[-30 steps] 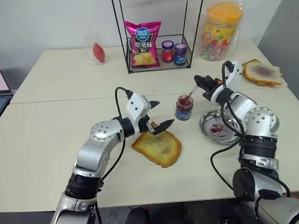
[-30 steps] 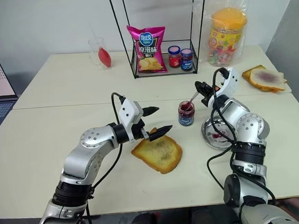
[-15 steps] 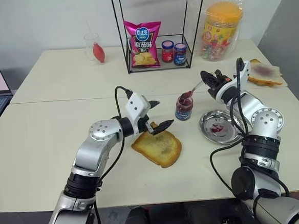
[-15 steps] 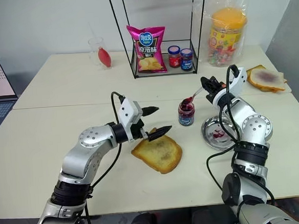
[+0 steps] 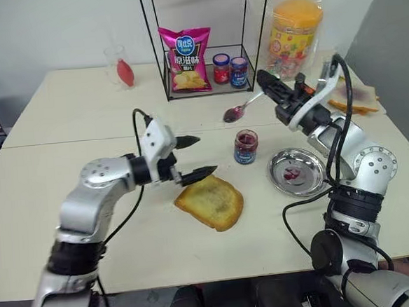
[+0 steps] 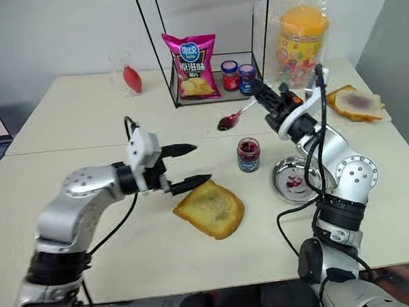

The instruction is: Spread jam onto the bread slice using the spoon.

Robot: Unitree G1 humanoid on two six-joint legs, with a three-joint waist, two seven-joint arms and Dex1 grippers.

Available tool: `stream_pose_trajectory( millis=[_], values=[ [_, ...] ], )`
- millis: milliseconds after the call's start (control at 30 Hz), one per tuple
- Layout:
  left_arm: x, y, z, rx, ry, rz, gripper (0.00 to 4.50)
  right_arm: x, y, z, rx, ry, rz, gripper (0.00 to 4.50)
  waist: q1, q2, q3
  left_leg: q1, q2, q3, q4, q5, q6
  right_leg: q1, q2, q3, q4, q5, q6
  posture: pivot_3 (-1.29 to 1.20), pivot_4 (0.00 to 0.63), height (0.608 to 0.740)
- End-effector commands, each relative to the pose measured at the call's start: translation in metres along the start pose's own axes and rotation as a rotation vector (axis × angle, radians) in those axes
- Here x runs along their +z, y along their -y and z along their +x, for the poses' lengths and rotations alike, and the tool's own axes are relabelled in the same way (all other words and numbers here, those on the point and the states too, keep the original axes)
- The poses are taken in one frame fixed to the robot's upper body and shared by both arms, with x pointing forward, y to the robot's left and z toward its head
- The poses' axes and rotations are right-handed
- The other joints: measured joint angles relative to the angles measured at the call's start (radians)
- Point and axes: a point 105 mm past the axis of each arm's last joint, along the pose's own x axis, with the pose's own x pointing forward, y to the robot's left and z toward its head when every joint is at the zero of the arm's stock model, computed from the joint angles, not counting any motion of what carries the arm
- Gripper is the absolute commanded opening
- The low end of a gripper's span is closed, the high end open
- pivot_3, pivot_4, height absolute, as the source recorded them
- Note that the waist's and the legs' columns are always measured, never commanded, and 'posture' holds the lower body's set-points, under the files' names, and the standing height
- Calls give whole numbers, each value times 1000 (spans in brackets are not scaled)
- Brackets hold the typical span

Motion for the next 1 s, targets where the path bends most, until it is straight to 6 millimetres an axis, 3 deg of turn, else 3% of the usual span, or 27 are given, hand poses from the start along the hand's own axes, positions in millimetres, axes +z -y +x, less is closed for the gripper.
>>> stream_pose_trajectory(
  millis=[33,267,567,767,1000],
  values=[
    [9,14,-17,-39,-9,33,4500,-32,-20,1,82,-132,-123,35,1,0,0,-2,0,0,0,0,0,-2,0,0,0,0,0,0,150,740],
    [-17,60,-36,-123,-109,-52,4500,-84,-25,-6,201,-325,-341,35,6,0,0,-6,-1,0,1,0,0,-4,-2,0,-1,0,0,0,150,740],
    [-41,74,-46,-61,-155,-116,4500,-117,-1,-13,260,-423,-592,35,7,0,0,-4,-1,0,2,0,0,-4,-1,-1,1,-4,2,0,150,740],
    [-43,77,-45,-31,-149,-138,4500,-119,9,-11,273,-410,-682,35,8,-1,0,-4,0,0,2,0,0,-4,-1,-1,1,-3,0,0,150,740],
    [-46,81,-48,-30,-165,-149,4500,-110,6,-8,276,-377,-656,35,7,-1,0,-4,0,0,2,0,0,-4,-1,-1,1,-3,-1,0,150,740]
  ],
)
